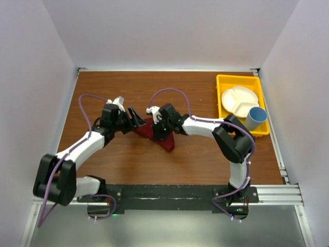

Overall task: Fold the napkin, place the utensils inside, and roll it up
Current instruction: Roll the napkin with the utensil

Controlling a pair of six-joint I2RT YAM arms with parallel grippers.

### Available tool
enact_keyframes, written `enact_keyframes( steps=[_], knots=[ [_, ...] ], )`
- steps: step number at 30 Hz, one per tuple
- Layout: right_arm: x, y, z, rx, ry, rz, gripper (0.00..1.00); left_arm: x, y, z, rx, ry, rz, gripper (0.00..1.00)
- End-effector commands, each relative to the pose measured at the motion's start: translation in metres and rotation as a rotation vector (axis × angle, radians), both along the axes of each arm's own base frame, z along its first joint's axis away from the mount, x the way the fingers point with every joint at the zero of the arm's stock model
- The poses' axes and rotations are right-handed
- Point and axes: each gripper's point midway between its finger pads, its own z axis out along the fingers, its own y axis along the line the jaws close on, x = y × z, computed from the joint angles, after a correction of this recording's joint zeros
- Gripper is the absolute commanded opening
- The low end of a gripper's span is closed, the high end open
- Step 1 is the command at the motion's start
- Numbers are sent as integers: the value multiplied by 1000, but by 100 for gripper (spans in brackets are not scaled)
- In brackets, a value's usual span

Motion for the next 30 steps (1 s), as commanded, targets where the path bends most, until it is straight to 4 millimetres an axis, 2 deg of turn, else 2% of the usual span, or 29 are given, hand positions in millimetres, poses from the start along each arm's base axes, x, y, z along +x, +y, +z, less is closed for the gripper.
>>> enact_keyframes(
  steps=[1, 2, 3, 8, 15, 17, 18, 21, 23, 24, 26, 27, 28, 30],
  knots=[
    [-33, 4, -15, 215, 493, 68, 0, -6, 31, 2, 96, 56, 155, 73],
    [-38, 3, -24, 227, 604, 39, 0, -9, 30, -2, 72, 93, 179, 73],
    [-46, 5, -19, 278, 700, 70, 0, -14, 28, -8, 64, 132, 184, 73],
    [-34, 5, -19, 402, 875, 0, 0, -20, 16, -41, 29, 288, 218, 74],
    [-29, 1, -22, 430, 901, -1, 0, -1, 6, -57, -13, 324, 266, 75],
    [-27, 1, -20, 425, 885, 1, 0, -3, 6, -71, 5, 385, 287, 75],
    [-25, 1, -20, 423, 871, 2, 0, 1, 5, -70, 2, 393, 293, 75],
    [-23, -2, -21, 378, 836, 1, 0, -6, 9, -83, 52, 491, 342, 73],
    [-24, -4, -17, 373, 815, 20, 0, -22, 16, -95, 112, 593, 391, 68],
    [-22, -6, -20, 349, 788, 15, 0, -20, 17, -93, 123, 610, 406, 65],
    [-19, -10, -18, 303, 735, 41, 2, -28, 24, -97, 161, 660, 439, 37],
    [-20, -10, -19, 279, 714, 55, 4, -28, 25, -96, 163, 662, 451, 29],
    [-12, -10, -19, 246, 658, 50, 6, -29, 25, -94, 156, 661, 462, 17],
    [-12, -12, -18, 170, 583, 64, 17, -30, 25, -94, 156, 672, 460, 10]
  ],
)
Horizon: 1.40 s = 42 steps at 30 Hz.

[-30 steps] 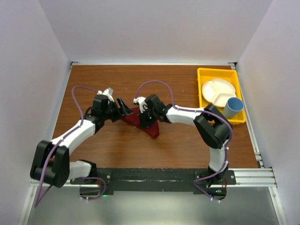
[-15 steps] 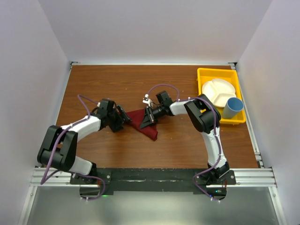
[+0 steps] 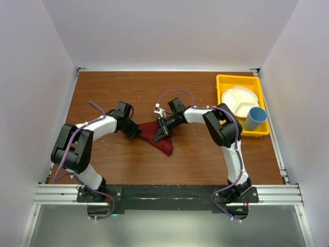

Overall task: Fold the napkin, place the utensils inside, and roll it up
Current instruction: Roll the napkin with the utensil

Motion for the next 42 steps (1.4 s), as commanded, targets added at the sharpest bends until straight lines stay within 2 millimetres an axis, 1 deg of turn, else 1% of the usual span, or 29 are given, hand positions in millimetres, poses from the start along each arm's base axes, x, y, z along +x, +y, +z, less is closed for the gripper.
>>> enact_keyframes(
  steps=[1, 2, 3, 4, 5, 6, 7, 8, 9, 10, 11, 12, 13, 15, 17, 21, 23, 28, 29, 31, 32, 33, 36, 37, 38, 39, 40, 41, 42],
  knots=[
    [12, -15, -9, -247, -266, 35, 21, -26, 15, -15, 92, 136, 26, 9],
    [9, -15, -8, -273, -302, 59, 26, -30, 14, -16, 88, 157, 22, 7],
    [5, -9, 7, -279, -360, 67, 37, -30, 13, -17, 86, 166, 18, 1],
    [13, -13, 8, -343, -427, 43, 41, -33, 13, -19, 86, 181, 18, 0],
    [12, -12, 13, -365, -466, 39, 45, -37, 13, -20, 87, 190, 15, 0],
    [9, -10, 28, -391, -535, 25, 48, -37, 12, -19, 89, 190, 13, 0],
    [17, -15, 30, -461, -605, -19, 56, -38, 13, -18, 90, 186, 18, 0],
    [18, -15, 38, -480, -658, -37, 61, -42, 14, -19, 94, 195, 21, 0],
    [10, -10, 51, -487, -725, -41, 64, -42, 14, -17, 91, 188, 26, 0],
    [12, -9, 58, -496, -790, -61, 74, -43, 15, -17, 95, 187, 29, 0],
    [20, -14, 61, -554, -868, -98, 76, -44, 16, -17, 100, 189, 32, 0],
    [10, -10, 65, -562, -916, -89, 78, -45, 16, -17, 100, 192, 34, 0],
    [13, -9, 68, -576, -967, -97, 89, -45, 16, -16, 96, 194, 33, 0],
    [10, -6, 71, -623, -1056, -109, 92, -46, 15, -15, 88, 195, 35, 0],
    [8, 4, 74, -625, -1130, -111, 92, -46, 14, -14, 84, 194, 36, 0],
    [4, 20, 68, -639, -1185, -118, 91, -46, 13, -10, 79, 187, 42, 0],
    [2, 27, 59, -648, -1189, -102, 89, -46, 12, -9, 72, 188, 42, 0],
    [3, 28, 39, -677, -1188, -104, 84, -47, 13, -7, 68, 186, 56, 0],
    [2, 29, 32, -680, -1172, -93, 82, -48, 13, -6, 67, 183, 61, 0],
    [-1, 29, 25, -687, -1156, -87, 73, -47, 14, -4, 67, 177, 72, 1],
    [-2, 29, 22, -682, -1148, -86, 67, -46, 14, -2, 63, 169, 76, 6],
    [-3, 29, 19, -681, -1138, -85, 53, -45, 13, 0, 58, 162, 82, 8],
    [-5, 30, 13, -648, -1080, -81, 35, -42, 13, 6, 50, 128, 80, 21],
    [-5, 31, 12, -630, -1056, -91, 22, -39, 13, 9, 51, 113, 77, 29],
    [-8, 30, 7, -597, -1010, -70, 17, -36, 14, 15, 52, 89, 72, 42],
    [-10, 31, 10, -566, -989, -67, 13, -35, 16, 18, 70, 70, 53, 48],
    [-10, 34, 11, -534, -965, -66, 6, -29, 21, 25, 102, 41, 55, 54],
    [-6, 29, 8, -508, -919, -67, 2, -25, 21, 36, 97, 5, 43, 65],
    [-14, 34, 9, -431, -852, -36, 0, -21, 28, 41, 136, -35, 32, 69]
  ],
)
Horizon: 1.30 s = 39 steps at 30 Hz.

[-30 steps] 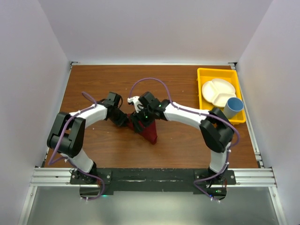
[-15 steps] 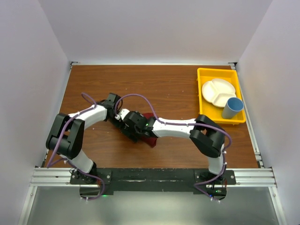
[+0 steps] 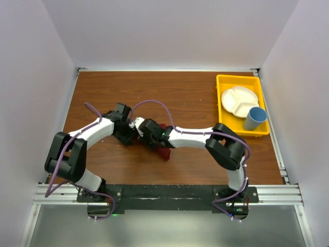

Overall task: Fold the napkin, place the utensils inside, and roll it up
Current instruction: Roll the napkin with the utensil

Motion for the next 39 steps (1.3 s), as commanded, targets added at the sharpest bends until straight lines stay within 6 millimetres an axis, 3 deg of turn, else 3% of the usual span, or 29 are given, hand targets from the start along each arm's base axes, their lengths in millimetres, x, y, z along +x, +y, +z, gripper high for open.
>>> enact_keyframes(
  steps=[1, 2, 4, 5, 6, 7, 8, 9, 12, 15, 17, 19, 22, 25, 33, 39],
  knots=[
    [-2, 8, 5, 236, 231, 40, 0, 14, 22, 34, 124, -150, -38, 73],
    [10, -3, 2, 271, 282, 11, 0, 17, 24, 48, 127, -206, -36, 75],
    [1, 0, 1, 361, 446, 61, 0, 15, 29, 54, 138, -260, -42, 75],
    [13, -5, 2, 407, 492, 43, 0, 17, 28, 69, 118, -330, -54, 75],
    [-1, -1, 10, 485, 609, 114, 0, 17, 26, 75, 117, -384, -106, 77],
    [1, 2, 13, 540, 678, 101, 0, 18, 20, 77, 83, -438, -130, 78],
    [4, -4, 1, 563, 772, 73, 0, 19, 16, 87, 56, -497, -141, 79],
    [8, 0, 4, 622, 826, 48, 0, 29, 8, 99, 27, -591, -171, 79],
    [1, -7, -13, 673, 1023, 4, 0, 25, -11, 96, -64, -649, -251, 77],
    [3, -11, -25, 691, 1055, -28, 0, 36, -37, 99, -167, -746, -322, 65],
    [5, -12, -29, 677, 1049, -45, 0, 38, -46, 83, -186, -713, -354, 55],
    [5, -15, -30, 663, 1049, -47, 0, 44, -51, 80, -201, -721, -366, 49],
    [7, -19, -34, 637, 1049, -62, 0, 51, -55, 66, -200, -713, -377, 45],
    [8, -24, -37, 600, 1026, -74, 1, 56, -47, 53, -146, -684, -349, 45],
    [14, -33, -21, 531, 953, -96, 31, 49, -36, 3, -79, -599, -367, 44],
    [29, -47, 18, 446, 765, -78, 58, 44, -35, -17, -69, -545, -392, 43]
  ],
)
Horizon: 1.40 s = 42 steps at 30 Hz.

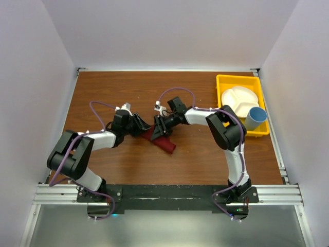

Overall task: Fold the napkin, place the utensils inside, and roll it up
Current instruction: Roll the napkin with the utensil

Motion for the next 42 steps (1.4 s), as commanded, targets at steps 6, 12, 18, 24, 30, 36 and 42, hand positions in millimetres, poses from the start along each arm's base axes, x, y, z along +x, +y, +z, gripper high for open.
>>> enact_keyframes(
  steps=[6, 12, 18, 24, 30, 36, 42],
  knots=[
    [19, -33, 43, -333, -470, -1, 82, -13, 10, -24, 71, 51, -24, 43],
    [21, -20, 49, -616, -912, -48, 88, -20, 6, -18, 37, 96, -29, 43],
    [19, -10, 44, -796, -1167, -85, 87, -25, 0, -17, -24, 168, -39, 43],
    [18, -3, 25, -808, -1198, -79, 82, -27, -1, -15, -38, 183, -44, 43],
    [13, 2, 6, -775, -1153, -57, 65, -28, 3, -11, -49, 176, -45, 44],
    [11, 2, 4, -664, -1021, -63, 24, -11, 20, 28, 16, 34, -28, 52],
    [4, 13, 12, -231, -516, 34, 4, 8, 37, 105, 76, -225, 22, 59]
  ],
)
